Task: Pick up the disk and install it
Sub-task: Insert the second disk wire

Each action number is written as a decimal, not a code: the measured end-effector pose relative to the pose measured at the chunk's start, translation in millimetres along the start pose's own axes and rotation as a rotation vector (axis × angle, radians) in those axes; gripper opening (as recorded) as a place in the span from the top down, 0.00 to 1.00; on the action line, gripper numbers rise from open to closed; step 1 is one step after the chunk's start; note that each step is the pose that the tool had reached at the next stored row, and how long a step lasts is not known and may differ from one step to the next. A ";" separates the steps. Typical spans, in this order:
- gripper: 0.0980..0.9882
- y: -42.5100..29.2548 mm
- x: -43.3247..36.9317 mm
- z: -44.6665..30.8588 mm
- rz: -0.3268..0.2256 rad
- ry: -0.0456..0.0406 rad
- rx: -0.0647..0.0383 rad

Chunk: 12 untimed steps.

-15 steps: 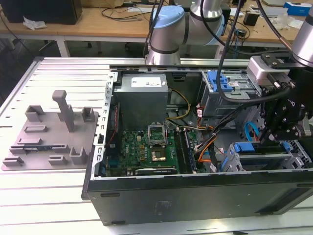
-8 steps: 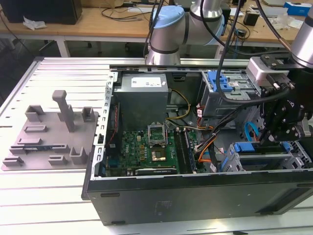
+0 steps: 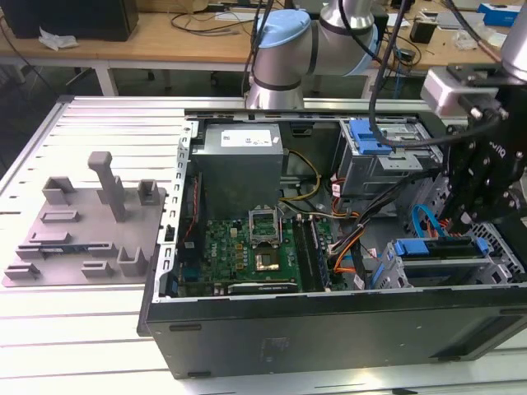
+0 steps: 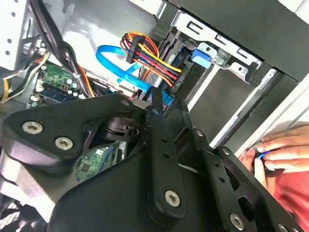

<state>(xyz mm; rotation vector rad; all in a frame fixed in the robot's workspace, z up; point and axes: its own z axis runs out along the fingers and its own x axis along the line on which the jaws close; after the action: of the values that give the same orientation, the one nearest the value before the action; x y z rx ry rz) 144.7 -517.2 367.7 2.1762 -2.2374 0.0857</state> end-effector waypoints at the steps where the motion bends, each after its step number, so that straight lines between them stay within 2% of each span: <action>1: 0.78 0.0 -0.8 -3.0 0.000 -0.0001 0.000; 3: 0.78 -0.2 -2.8 -10.4 0.001 0.0000 0.000; 4: 0.78 -0.2 -3.6 -11.6 0.001 0.0002 0.000; 11: 0.79 -0.2 -3.6 -11.7 0.001 0.0013 0.000; 12: 0.86 -0.2 -3.6 -11.7 0.001 0.0013 0.000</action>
<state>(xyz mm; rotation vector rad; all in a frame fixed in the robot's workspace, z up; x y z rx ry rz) 144.7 -513.0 379.2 2.1743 -2.2379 0.0871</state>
